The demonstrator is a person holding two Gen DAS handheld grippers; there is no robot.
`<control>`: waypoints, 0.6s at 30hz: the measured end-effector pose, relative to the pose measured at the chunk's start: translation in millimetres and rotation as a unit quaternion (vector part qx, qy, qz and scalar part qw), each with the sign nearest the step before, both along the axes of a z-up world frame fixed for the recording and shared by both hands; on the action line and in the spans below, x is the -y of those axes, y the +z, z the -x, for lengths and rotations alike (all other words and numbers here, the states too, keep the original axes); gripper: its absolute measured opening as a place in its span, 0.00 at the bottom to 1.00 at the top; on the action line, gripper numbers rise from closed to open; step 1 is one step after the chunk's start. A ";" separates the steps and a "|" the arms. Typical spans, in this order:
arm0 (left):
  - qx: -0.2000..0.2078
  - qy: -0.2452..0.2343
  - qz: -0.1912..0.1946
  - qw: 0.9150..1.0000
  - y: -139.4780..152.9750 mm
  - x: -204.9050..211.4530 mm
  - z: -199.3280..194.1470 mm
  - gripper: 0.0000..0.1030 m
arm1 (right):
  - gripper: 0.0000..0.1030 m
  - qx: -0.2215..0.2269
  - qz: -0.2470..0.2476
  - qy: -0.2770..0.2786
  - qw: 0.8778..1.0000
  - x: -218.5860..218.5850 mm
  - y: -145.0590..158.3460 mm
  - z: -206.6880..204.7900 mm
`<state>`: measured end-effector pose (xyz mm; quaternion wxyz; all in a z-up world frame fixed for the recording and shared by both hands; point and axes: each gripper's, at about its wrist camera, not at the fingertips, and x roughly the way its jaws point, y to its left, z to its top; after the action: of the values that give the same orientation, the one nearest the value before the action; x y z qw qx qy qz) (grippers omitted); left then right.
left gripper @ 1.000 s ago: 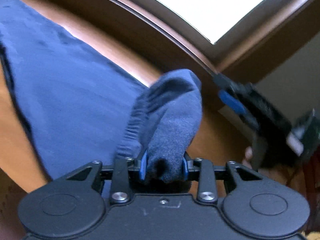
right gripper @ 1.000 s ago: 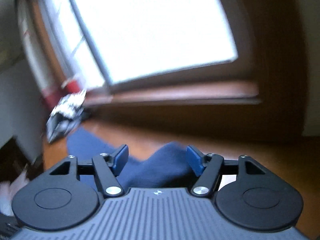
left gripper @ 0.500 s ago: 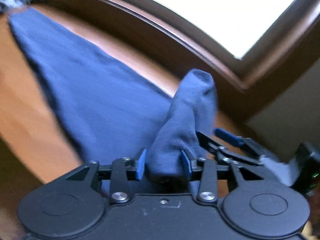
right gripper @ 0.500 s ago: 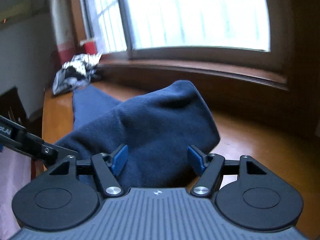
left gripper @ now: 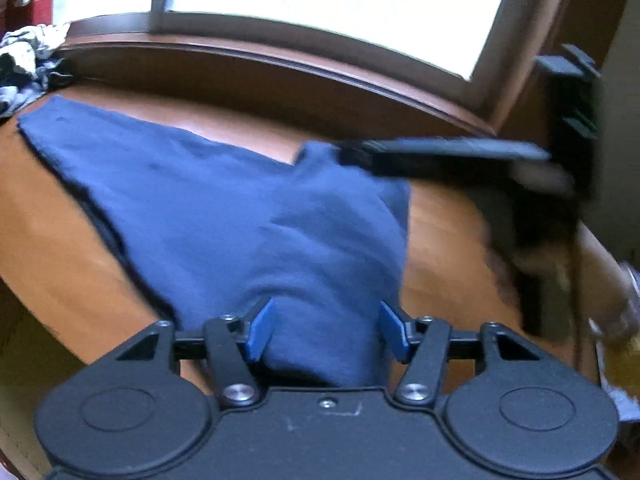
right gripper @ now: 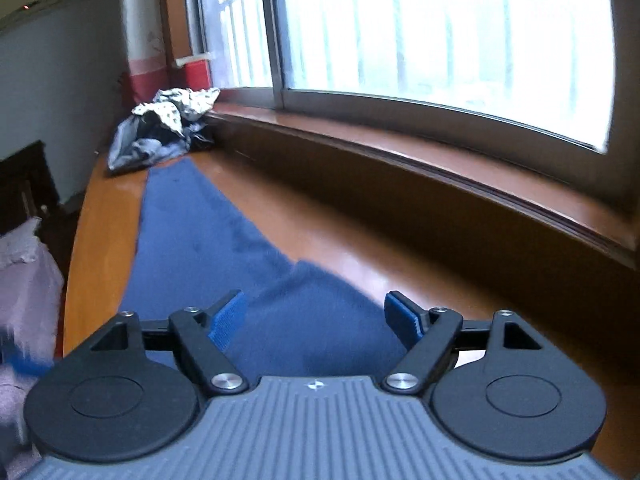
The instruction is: Fold clothes
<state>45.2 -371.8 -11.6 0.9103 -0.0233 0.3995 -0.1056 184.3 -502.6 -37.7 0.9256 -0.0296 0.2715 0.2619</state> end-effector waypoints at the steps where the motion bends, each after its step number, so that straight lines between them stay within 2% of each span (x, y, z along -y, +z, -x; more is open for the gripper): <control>1: 0.002 0.000 -0.013 1.000 -5.2 5.8 0.3 0.62 | 0.77 -0.001 0.011 0.003 1.000 -3.8 -4.9 -8.3; 3: 0.006 0.005 -0.032 0.999 -14.1 13.5 -0.1 0.70 | 0.77 -0.012 0.059 0.013 0.998 -11.1 -19.2 -16.9; 4: 0.002 0.012 -0.030 0.999 -14.7 15.9 -3.6 0.76 | 0.77 -0.021 0.089 0.021 0.996 -18.6 -31.2 -23.8; 5: -0.004 0.018 -0.022 1.000 -15.2 13.4 -4.2 0.80 | 0.83 -0.025 0.094 0.019 0.995 -19.8 -38.7 -26.9; 6: -0.010 0.024 -0.014 1.000 -15.7 9.7 -3.9 0.81 | 0.91 -0.026 0.090 0.014 0.995 -18.5 -43.7 -28.4; 8: -0.015 0.030 -0.008 0.999 -13.5 8.4 -1.0 0.81 | 0.95 -0.037 0.080 -0.002 0.996 -13.9 -46.7 -31.3; 11: -0.005 0.034 -0.026 0.999 -2.3 15.9 9.7 0.79 | 0.95 -0.045 0.073 -0.005 0.996 -8.6 -42.4 -28.3; 14: 0.019 0.028 -0.051 0.998 13.0 24.6 32.6 0.80 | 0.88 -0.029 0.066 -0.010 0.997 0.0 -29.4 -14.6; 16: 0.032 0.023 -0.061 0.997 20.5 30.2 43.5 0.80 | 0.89 -0.020 0.044 -0.026 0.998 8.0 -17.8 -1.9; 18: 0.045 0.020 -0.068 0.996 28.1 38.0 55.4 0.80 | 0.90 -0.036 0.012 -0.035 0.999 23.3 -12.2 13.2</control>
<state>-10.2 -409.8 16.4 0.9287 0.0352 0.3641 -0.0606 171.0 -525.9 -49.9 0.9234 -0.0220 0.3086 0.2273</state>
